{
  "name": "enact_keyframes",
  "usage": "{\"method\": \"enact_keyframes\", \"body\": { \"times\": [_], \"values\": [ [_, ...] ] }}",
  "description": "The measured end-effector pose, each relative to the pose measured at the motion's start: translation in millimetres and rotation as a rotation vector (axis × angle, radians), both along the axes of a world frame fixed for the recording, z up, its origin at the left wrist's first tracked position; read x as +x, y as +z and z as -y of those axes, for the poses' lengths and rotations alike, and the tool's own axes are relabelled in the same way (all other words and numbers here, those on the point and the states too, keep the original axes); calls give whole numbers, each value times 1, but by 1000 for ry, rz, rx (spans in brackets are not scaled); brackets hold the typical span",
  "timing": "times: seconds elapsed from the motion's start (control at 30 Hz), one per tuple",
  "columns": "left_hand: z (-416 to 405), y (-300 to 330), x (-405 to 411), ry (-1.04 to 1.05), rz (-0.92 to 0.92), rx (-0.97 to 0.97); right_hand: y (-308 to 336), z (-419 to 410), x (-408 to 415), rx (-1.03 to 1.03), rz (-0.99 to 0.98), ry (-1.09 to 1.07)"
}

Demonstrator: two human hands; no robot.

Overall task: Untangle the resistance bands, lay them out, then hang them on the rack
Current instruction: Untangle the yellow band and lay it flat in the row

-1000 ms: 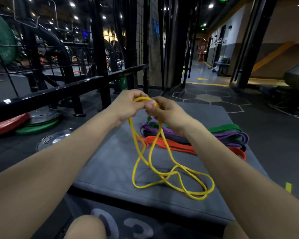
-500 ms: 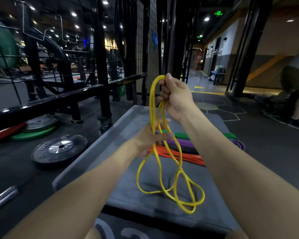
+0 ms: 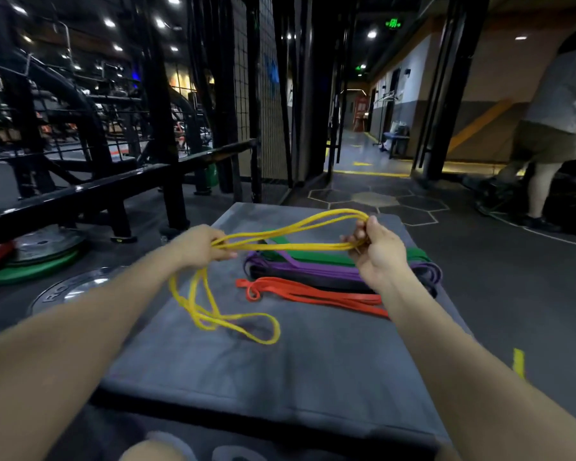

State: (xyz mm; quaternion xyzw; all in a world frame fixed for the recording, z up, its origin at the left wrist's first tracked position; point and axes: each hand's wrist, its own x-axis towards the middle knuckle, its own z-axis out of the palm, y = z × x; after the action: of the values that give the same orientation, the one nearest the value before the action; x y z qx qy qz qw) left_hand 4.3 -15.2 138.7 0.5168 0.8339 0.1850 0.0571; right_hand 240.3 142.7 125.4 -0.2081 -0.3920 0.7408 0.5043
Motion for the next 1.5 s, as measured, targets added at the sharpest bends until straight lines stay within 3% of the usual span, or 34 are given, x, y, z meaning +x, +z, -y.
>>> {"method": "enact_keyframes", "body": {
  "times": [0.13, 0.33, 0.57, 0.7, 0.87, 1.0, 1.1, 1.17, 1.3, 1.37, 1.5],
  "values": [
    [-14, 2, 6, -23, -170, -135, -39, -12, 12, -61, 63, 37],
    [-60, -112, 43, -86, -103, -203, -107, -41, 64, -151, 341, -132],
    [-103, -159, 87, -214, -137, -138, -155, -81, 124, 113, 1192, -354],
    [-104, -161, 91, -286, -158, -35, -166, -81, 137, 241, 1462, -361],
    [-94, -171, 85, -384, -62, -63, -170, -78, 142, 354, 1508, -384],
    [-88, -161, 84, -377, -184, 38, -169, -73, 143, 478, 1528, -392],
    [-76, -148, 82, -356, -241, 208, -166, -66, 136, 632, 1740, -426],
    [-65, -142, 77, -316, -211, 316, -159, -57, 124, 760, 1842, -507],
    [-47, -145, 68, -265, -76, 328, -146, -32, 82, 1006, 1792, -669],
    [-39, -149, 68, -260, 28, 339, -140, -20, 63, 1186, 1701, -600],
    [-23, -160, 69, -217, 169, 450, -144, 1, 24, 1365, 1442, -54]
  ]
}}
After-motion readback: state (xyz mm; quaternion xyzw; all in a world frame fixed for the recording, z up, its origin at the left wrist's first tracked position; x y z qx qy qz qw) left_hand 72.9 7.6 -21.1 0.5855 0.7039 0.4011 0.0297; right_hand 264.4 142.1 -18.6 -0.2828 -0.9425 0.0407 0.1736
